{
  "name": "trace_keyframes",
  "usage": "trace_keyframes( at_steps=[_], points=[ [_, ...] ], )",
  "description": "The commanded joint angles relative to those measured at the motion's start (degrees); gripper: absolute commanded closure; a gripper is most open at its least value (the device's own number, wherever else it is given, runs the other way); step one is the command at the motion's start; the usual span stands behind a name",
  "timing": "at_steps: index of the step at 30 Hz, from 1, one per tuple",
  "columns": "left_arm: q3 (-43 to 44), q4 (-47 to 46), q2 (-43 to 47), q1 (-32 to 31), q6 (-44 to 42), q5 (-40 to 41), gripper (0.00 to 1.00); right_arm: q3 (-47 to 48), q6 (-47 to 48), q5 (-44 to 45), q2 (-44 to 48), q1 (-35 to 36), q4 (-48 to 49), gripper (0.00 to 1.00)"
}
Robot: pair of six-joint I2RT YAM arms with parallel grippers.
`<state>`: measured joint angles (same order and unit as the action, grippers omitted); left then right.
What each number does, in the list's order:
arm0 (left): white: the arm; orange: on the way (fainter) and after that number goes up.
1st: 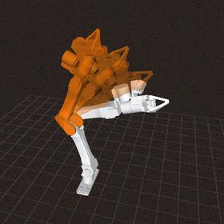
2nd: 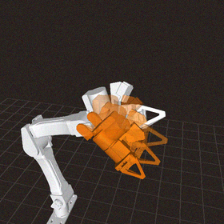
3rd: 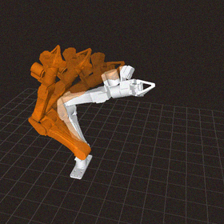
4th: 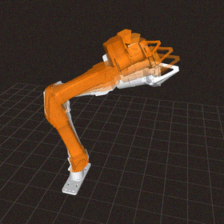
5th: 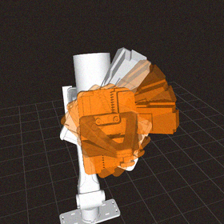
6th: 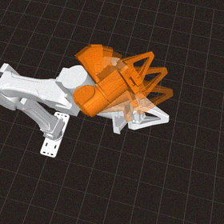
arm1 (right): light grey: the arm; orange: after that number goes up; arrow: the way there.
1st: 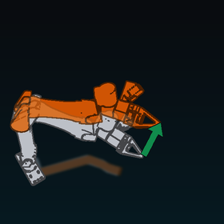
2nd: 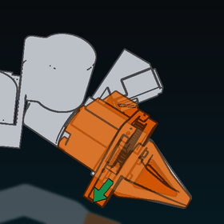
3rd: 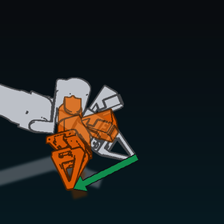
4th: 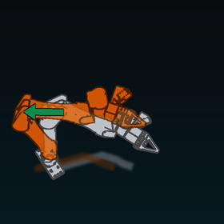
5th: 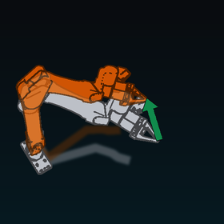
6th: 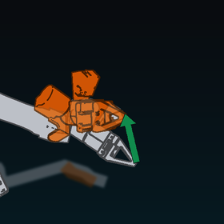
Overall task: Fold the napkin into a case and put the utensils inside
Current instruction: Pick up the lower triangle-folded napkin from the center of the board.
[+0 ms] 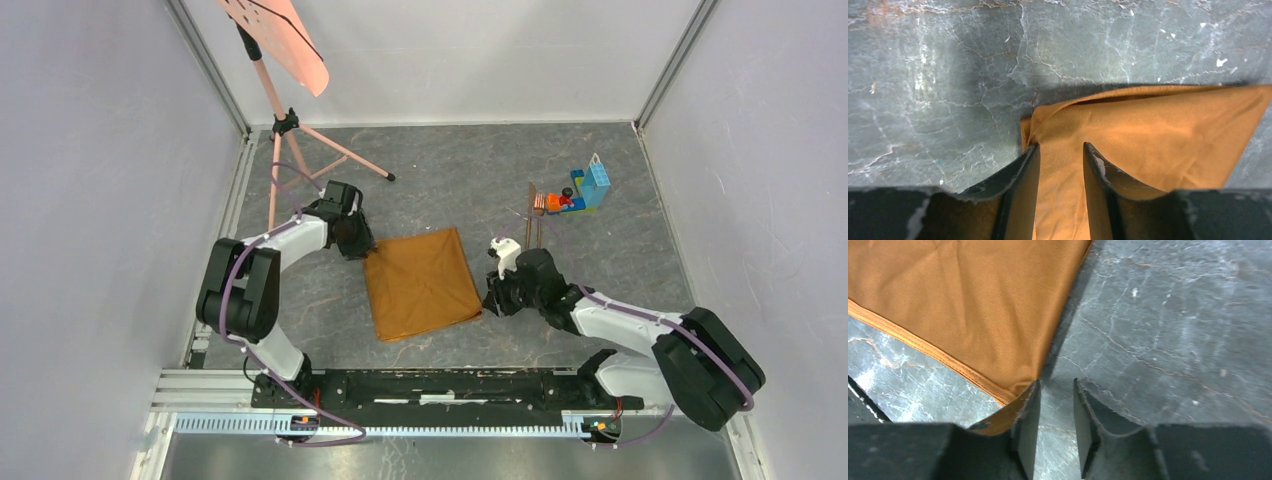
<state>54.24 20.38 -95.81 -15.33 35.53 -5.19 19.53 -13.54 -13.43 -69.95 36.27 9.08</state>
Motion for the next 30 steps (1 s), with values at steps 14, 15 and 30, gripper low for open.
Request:
trace_keyframes(
  at_steps=[14,15,30],
  points=[
    [-3.84,-1.03,8.46,0.52,-2.10,-10.40,0.45,2.47,-6.73,-12.14,-2.67,3.01,3.70,0.71],
    [-4.27,-1.20,9.13,0.41,-1.98,-10.32,0.44,1.00,-6.85,-11.30,-3.01,2.98,4.59,0.73],
    [-9.95,8.01,33.77,0.47,-1.30,-6.63,0.34,9.31,6.87,11.00,2.38,5.51,-15.23,0.50]
  ],
)
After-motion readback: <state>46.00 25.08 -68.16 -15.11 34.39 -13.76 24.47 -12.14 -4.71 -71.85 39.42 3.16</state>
